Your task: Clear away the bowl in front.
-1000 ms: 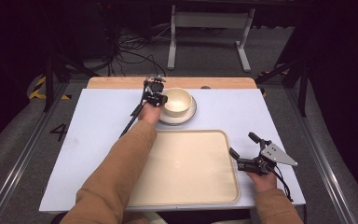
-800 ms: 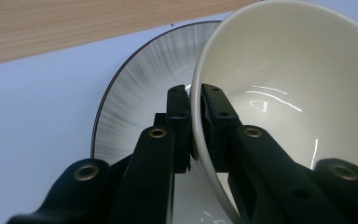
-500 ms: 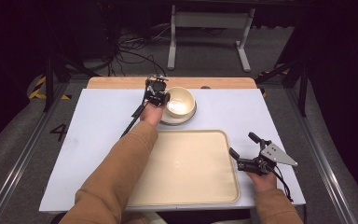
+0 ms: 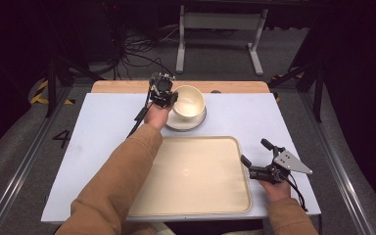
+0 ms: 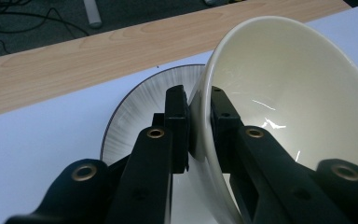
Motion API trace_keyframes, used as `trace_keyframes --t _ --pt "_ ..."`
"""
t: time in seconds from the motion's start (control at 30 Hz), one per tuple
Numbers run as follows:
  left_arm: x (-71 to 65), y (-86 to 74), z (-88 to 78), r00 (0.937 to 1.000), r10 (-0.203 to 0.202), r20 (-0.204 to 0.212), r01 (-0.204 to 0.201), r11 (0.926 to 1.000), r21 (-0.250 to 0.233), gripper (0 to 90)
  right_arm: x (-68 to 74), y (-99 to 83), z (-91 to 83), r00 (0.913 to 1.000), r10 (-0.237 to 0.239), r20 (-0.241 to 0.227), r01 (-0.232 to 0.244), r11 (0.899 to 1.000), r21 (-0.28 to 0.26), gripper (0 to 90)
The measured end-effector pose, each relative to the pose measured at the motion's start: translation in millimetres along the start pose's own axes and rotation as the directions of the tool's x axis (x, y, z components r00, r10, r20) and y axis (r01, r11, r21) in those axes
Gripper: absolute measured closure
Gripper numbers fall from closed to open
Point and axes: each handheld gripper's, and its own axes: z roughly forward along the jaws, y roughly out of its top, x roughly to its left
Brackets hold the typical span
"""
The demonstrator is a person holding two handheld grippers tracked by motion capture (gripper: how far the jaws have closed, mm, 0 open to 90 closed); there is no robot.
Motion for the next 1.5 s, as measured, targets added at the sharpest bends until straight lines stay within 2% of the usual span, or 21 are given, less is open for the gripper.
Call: trace_keyframes --t 0.23,0.47,0.63,0.73,0.93,1.13,1.37,1.5 --pt "-0.4 4.7 -10.7 0.9999 0.011 0.004 -0.011 0.9998 -0.014 81.5 0.0 -0.1 -0.1 1.0000 -0.003 -0.001 0.003 1.000 -0.001 1.6" --pt "-2.7 8.1 -24.4 0.9987 0.048 0.018 -0.047 0.9986 -0.024 80.7 0.4 -0.1 -0.3 1.0000 -0.007 -0.001 0.007 1.000 -0.002 1.3" --pt "-2.8 10.4 -34.5 0.9984 0.048 0.031 -0.047 0.9983 -0.035 80.8 0.5 -0.1 -0.4 1.0000 -0.006 -0.001 0.006 1.000 -0.003 1.2" --pt "-2.5 11.8 -40.2 0.9970 0.069 0.034 -0.068 0.9969 -0.039 80.8 0.4 -0.1 -0.5 1.0000 -0.004 0.000 0.004 1.000 -0.004 1.2" --pt "-3.7 12.5 -50.5 0.9955 0.081 0.048 -0.079 0.9959 -0.043 80.8 0.5 -0.1 -0.6 1.0000 -0.005 -0.001 0.005 1.000 -0.005 1.2" --pt "-4.9 9.6 -61.7 0.9903 0.117 0.074 -0.115 0.9927 -0.036 80.8 0.6 -0.1 -0.6 1.0000 -0.004 -0.002 0.004 1.000 -0.005 1.2" --pt "-5.5 2.9 -72.3 0.9834 0.136 0.120 -0.134 0.9907 -0.025 80.8 0.5 -0.1 -0.3 1.0000 -0.003 -0.001 0.003 1.000 -0.004 1.2" --pt "-4.5 0.0 -74.8 0.9802 0.147 0.133 -0.146 0.9891 -0.013 80.7 0.3 -0.1 -0.3 1.0000 -0.006 0.000 0.006 1.000 -0.002 1.2"
